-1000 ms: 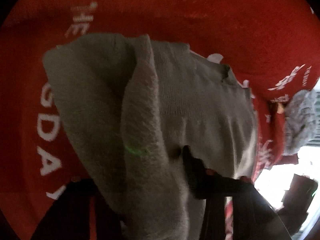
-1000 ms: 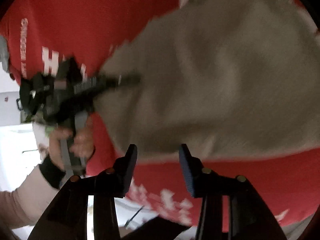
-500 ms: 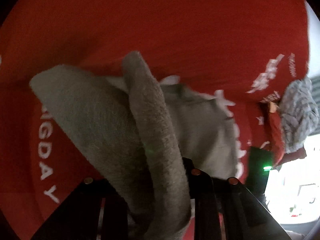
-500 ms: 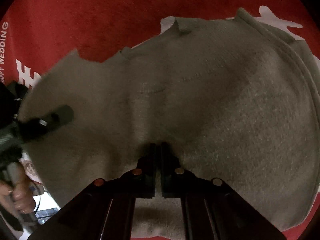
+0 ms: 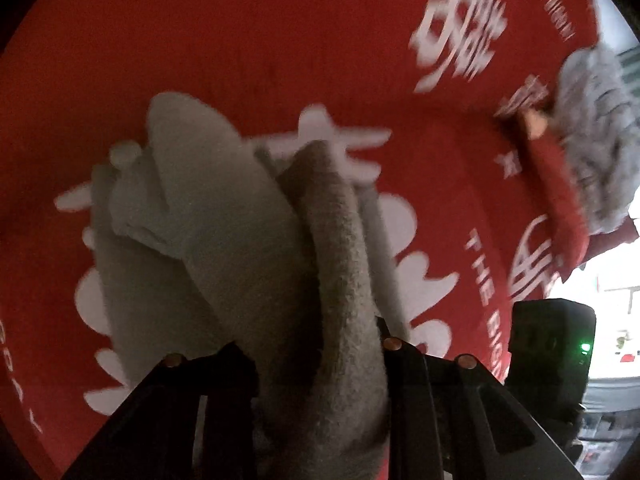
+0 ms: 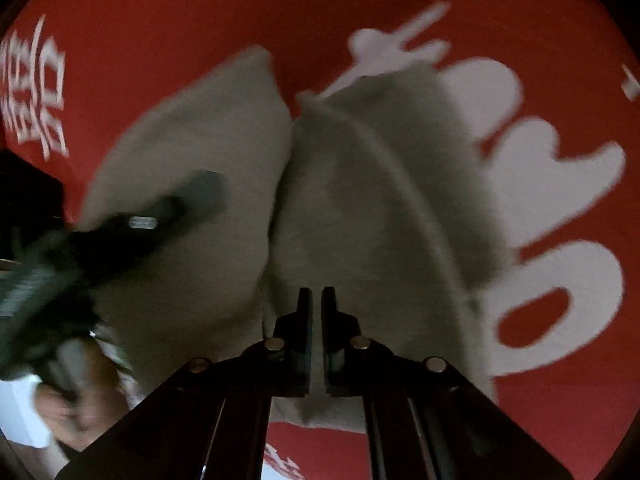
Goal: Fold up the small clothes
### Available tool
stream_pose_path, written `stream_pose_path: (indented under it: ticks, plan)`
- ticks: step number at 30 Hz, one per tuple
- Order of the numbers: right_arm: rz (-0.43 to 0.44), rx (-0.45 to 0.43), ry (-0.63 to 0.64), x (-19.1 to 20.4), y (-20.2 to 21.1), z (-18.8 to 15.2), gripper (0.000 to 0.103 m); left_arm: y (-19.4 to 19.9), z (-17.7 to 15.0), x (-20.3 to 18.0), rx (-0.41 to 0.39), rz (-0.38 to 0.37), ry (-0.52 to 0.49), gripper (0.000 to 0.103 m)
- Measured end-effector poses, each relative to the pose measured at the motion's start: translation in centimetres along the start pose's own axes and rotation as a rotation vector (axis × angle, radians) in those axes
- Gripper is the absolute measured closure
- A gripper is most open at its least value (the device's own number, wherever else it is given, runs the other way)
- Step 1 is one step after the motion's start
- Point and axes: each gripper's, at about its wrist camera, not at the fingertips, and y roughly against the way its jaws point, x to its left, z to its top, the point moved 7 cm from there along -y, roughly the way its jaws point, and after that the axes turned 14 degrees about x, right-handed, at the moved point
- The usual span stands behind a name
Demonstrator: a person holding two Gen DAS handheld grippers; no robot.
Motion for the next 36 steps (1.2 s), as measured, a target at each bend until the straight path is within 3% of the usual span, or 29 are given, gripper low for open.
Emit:
stream_pose_path:
  ticks: [5, 10, 14, 16, 17, 18, 23, 25, 27, 30, 31, 32, 34, 36]
  plan:
    - [0.07, 0.022, -0.043, -1.8, -1.2, 0.7, 0.097, 1.9, -1.1, -1.8, -0.064, -0.028, -0.011, 0.04]
    - [0.156, 0.007, -0.097, -2.5, -0.7, 1.4, 0.097, 5.9, -1.5, -4.2, -0.177, -0.026, -0.117, 0.04]
    - [0.241, -0.034, -0.166, -3.3, 0.5, 2.2, 0.096, 8.7, -1.5, -1.2, -0.269, 0.006, -0.068, 0.039]
    - [0.307, -0.063, -0.216, -4.1, 1.4, 2.6, 0.08, 9.1, -1.7, 1.5, -0.275, 0.036, -0.017, 0.039]
    - [0.344, -0.077, -0.248, -4.8, 1.7, 2.7, 0.059, 8.9, -2.0, 3.5, -0.26, 0.058, 0.022, 0.039]
    - [0.396, -0.092, -0.269, -5.2, 2.1, 2.7, 0.048, 8.6, -2.2, 4.9, -0.246, 0.078, 0.052, 0.039]
    - [0.564, -0.105, -0.316, -6.0, 3.1, 3.2, 0.038, 6.6, -4.2, 10.8, -0.184, 0.149, 0.173, 0.039]
    - [0.54, -0.066, -0.28, -5.2, 2.5, 4.0, 0.038, 6.1, -5.1, 12.2, -0.165, 0.152, 0.198, 0.039]
    - [0.454, -0.022, -0.225, -4.3, 2.8, 5.5, 0.038, 5.5, -5.9, 13.1, -0.144, 0.156, 0.213, 0.039]
    - [0.234, 0.052, -0.115, -2.3, 2.6, 5.5, 0.04, 4.3, -6.4, 12.7, -0.111, 0.15, 0.217, 0.039]
    - [0.16, 0.057, -0.07, -1.4, 2.3, 5.6, 0.049, 4.1, -6.5, 12.4, -0.108, 0.148, 0.207, 0.039]
    - [0.112, 0.058, -0.034, -0.7, 2.1, 5.8, 0.077, 3.8, -6.6, 12.0, -0.104, 0.154, 0.19, 0.039]
    - [0.054, 0.026, 0.058, 0.9, 2.7, 5.8, 0.082, 3.3, -6.7, 11.7, -0.098, 0.179, 0.167, 0.039]
    - [0.014, 0.007, 0.069, 0.7, 3.2, 5.5, 0.083, 2.8, -6.8, 11.7, -0.095, 0.174, 0.17, 0.038]
